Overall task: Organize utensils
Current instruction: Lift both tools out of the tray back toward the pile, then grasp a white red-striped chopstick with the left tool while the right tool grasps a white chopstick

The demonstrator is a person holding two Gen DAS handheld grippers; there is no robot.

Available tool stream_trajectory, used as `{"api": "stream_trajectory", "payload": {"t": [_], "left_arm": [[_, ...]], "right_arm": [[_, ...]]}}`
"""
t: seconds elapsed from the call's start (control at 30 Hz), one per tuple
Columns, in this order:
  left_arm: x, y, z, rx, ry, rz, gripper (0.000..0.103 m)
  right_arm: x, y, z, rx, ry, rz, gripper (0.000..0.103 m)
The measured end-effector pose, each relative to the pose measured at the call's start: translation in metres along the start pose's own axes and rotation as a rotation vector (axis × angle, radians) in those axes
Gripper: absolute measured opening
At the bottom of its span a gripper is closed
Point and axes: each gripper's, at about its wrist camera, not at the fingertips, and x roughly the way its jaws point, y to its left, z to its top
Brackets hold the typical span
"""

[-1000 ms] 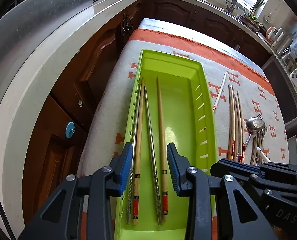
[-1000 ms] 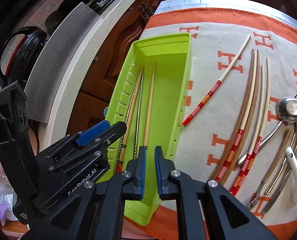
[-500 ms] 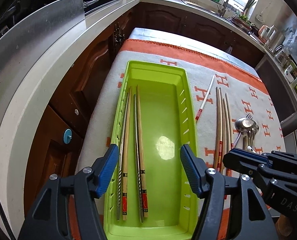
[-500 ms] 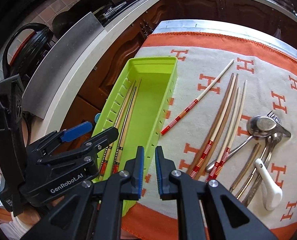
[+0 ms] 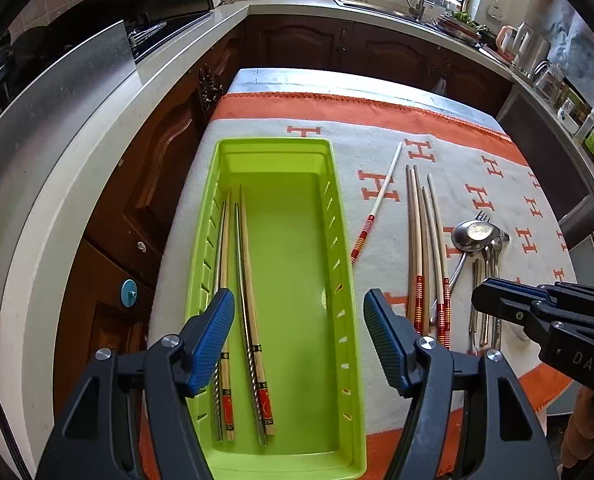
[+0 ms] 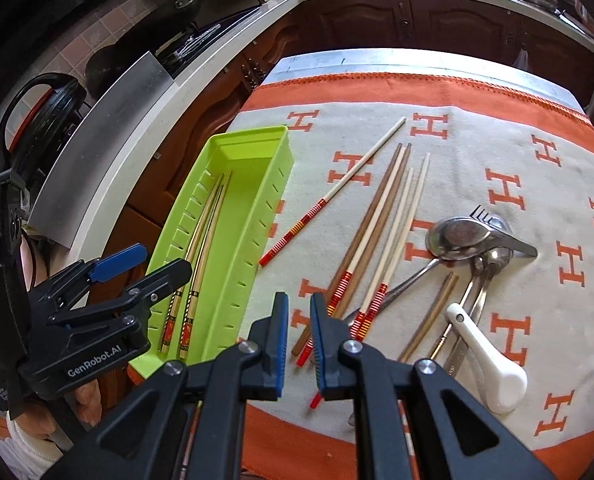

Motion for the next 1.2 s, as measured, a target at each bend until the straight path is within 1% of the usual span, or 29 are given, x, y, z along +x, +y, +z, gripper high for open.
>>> {"api": "stream_trajectory", "payload": {"t": [0.23,0.37,0.53,0.63,0.67,0.7,0.73,0.8,0.83,0.9,1.0,1.2], "left_arm": [[-0.002,-0.022,0.016,0.063,-0.020,0.003,0.065],[0.003,-0.035,0.031,0.112,-0.020,-0.023,0.065],[0.020,-0.052,0.052,0.176,0.013,-0.094,0.065],[0.035,-0.064,0.065,0.215,0.041,-0.140,0.063],[0.040,-0.067,0.069,0.228,0.052,-0.158,0.057],[0.046,-0.070,0.073,0.236,0.066,-0.174,0.050],[0.053,-0.073,0.078,0.245,0.086,-0.195,0.047],[0.067,-0.077,0.086,0.250,0.125,-0.213,0.035],[0.075,-0.080,0.089,0.253,0.146,-0.216,0.033],[0.092,-0.082,0.096,0.258,0.190,-0.225,0.025],[0.115,-0.083,0.101,0.254,0.254,-0.224,0.023],[0.147,-0.085,0.100,0.273,0.317,-0.174,0.022]], "right_arm": [[-0.006,-0.029,-0.001,0.061,-0.012,0.007,0.011],[-0.008,-0.044,0.003,0.082,-0.019,0.011,0.011],[-0.012,-0.057,0.009,0.087,-0.032,0.018,0.011],[-0.012,-0.064,0.015,0.093,-0.040,0.024,0.011],[-0.012,-0.066,0.017,0.095,-0.042,0.028,0.011],[-0.011,-0.068,0.018,0.096,-0.043,0.031,0.011],[-0.010,-0.070,0.020,0.098,-0.045,0.034,0.011],[-0.007,-0.075,0.024,0.104,-0.044,0.040,0.011],[-0.006,-0.077,0.025,0.108,-0.042,0.046,0.011],[-0.002,-0.080,0.029,0.117,-0.039,0.056,0.011],[0.003,-0.084,0.032,0.129,-0.033,0.070,0.011],[0.008,-0.087,0.035,0.134,-0.027,0.089,0.011]]}}
